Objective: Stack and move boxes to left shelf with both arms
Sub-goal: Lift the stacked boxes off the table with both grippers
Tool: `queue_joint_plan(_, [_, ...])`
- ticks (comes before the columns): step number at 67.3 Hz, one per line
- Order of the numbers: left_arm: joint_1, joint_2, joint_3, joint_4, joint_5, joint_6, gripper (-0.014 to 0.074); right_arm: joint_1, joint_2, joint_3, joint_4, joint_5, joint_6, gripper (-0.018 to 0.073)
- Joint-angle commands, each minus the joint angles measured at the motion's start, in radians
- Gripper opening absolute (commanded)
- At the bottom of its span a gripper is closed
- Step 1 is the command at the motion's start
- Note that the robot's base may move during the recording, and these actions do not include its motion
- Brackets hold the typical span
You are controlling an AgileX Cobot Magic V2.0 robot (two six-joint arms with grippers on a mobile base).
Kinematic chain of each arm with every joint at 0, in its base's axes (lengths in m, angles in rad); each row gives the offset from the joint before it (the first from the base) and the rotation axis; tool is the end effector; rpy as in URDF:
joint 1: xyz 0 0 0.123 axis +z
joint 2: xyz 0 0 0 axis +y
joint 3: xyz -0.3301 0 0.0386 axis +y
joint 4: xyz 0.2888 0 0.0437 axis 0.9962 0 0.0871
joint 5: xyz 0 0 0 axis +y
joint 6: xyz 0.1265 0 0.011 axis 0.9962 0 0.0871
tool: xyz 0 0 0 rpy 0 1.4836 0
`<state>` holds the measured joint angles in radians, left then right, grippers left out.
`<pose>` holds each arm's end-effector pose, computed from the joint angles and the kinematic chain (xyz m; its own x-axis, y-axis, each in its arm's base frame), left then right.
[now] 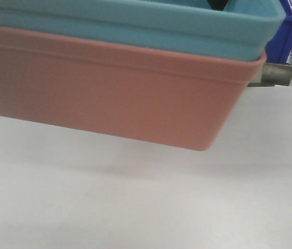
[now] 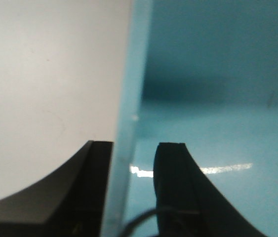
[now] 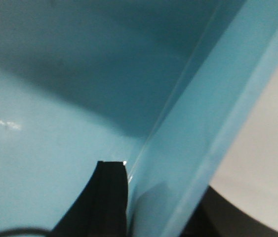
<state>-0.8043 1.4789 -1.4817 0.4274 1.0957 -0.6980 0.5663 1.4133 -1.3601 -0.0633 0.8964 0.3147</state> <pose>0.2861 -0.2296 0.4026 -0.7508 0.1459 -0.6442 0.1921 0.9814 -0.0015 0.3069 0.1876 0.3871 -0.7544 -0.1581 -0.6370 -0.3156 0.9384 0.1409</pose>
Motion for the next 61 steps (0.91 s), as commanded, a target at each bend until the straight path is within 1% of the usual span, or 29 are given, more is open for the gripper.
queue_joint_plan(1, [-0.057, -0.053, -0.063, -0.002, -0.131, 0.038, -0.0011, 0.066, -0.035, -0.053, -0.129, -0.181, 0.121, 0.0028])
queue_joint_plan(3, [-0.062, -0.053, -0.065, 0.0, -0.131, 0.036, -0.0011, 0.083, -0.032, -0.054, -0.19, -0.178, 0.172, 0.0028])
queue_joint_plan(6, [-0.066, -0.053, -0.067, 0.0, -0.131, 0.034, -0.0011, 0.105, -0.026, -0.054, -0.245, -0.174, 0.242, 0.0028])
queue_joint_plan(8, [-0.074, -0.053, -0.067, 0.0, -0.131, 0.018, -0.0011, 0.12, -0.023, -0.055, -0.289, -0.171, 0.282, 0.0028])
queue_joint_plan(12, [-0.084, -0.053, -0.067, 0.002, -0.132, 0.012, -0.0011, 0.151, -0.012, -0.058, -0.34, -0.17, 0.35, 0.0028])
queue_joint_plan(16, [-0.095, -0.049, -0.067, 0.004, -0.134, 0.012, -0.0011, 0.174, -0.004, -0.06, -0.361, -0.172, 0.384, 0.0028])
queue_joint_plan(35, [-0.132, -0.045, -0.067, 0.008, -0.151, 0.009, -0.0011, 0.27, 0.006, -0.06, -0.364, -0.189, 0.41, 0.0028])
queue_joint_plan(61, [-0.132, -0.006, -0.067, 0.008, -0.171, 0.011, -0.0012, 0.278, 0.027, -0.06, -0.364, -0.178, 0.41, 0.0028])
